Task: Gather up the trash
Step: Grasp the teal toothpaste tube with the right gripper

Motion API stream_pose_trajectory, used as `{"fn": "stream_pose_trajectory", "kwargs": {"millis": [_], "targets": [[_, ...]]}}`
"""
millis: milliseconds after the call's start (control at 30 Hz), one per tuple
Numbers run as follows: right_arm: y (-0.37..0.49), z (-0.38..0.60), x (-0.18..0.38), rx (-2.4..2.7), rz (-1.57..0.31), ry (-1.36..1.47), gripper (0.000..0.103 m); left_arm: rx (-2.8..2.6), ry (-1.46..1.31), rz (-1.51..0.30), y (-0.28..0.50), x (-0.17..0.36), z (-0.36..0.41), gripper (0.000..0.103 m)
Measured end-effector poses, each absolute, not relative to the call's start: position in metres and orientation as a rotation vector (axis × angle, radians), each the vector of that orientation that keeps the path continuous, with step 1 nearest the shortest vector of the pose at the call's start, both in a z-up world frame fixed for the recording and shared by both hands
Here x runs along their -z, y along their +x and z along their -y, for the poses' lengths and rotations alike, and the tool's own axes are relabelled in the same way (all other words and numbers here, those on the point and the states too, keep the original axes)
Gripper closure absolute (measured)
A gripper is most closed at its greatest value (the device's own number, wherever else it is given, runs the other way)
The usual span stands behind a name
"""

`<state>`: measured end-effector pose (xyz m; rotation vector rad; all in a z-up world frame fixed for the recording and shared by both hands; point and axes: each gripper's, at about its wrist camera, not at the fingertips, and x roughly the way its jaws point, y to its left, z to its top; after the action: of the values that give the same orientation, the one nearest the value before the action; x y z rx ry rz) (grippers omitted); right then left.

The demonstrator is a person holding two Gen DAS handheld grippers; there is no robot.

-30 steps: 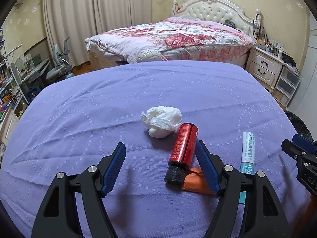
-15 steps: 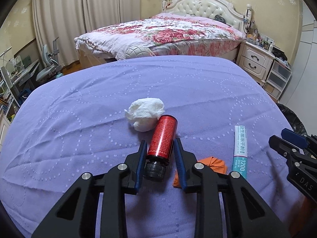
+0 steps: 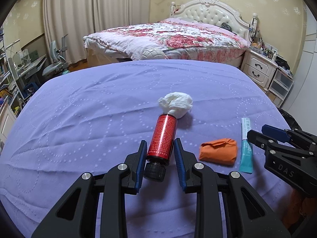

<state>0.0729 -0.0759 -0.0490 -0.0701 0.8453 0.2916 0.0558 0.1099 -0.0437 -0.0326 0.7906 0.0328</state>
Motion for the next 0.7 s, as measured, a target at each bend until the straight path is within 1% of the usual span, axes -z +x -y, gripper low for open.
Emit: {"fn": "stream_pose_trajectory", "kwargs": {"millis": [200,700], "targets": [[0.076,0.061,0.059,-0.283,-0.870,-0.108,0.061,-0.062,-0.050,-0.789,0.052,0.046,-0.124,0.074],[0.068,0.077,0.058,-0.270,-0.873,-0.109,0.062,-0.080,-0.077,-0.787,0.050,0.052,-0.132,0.074]]}}
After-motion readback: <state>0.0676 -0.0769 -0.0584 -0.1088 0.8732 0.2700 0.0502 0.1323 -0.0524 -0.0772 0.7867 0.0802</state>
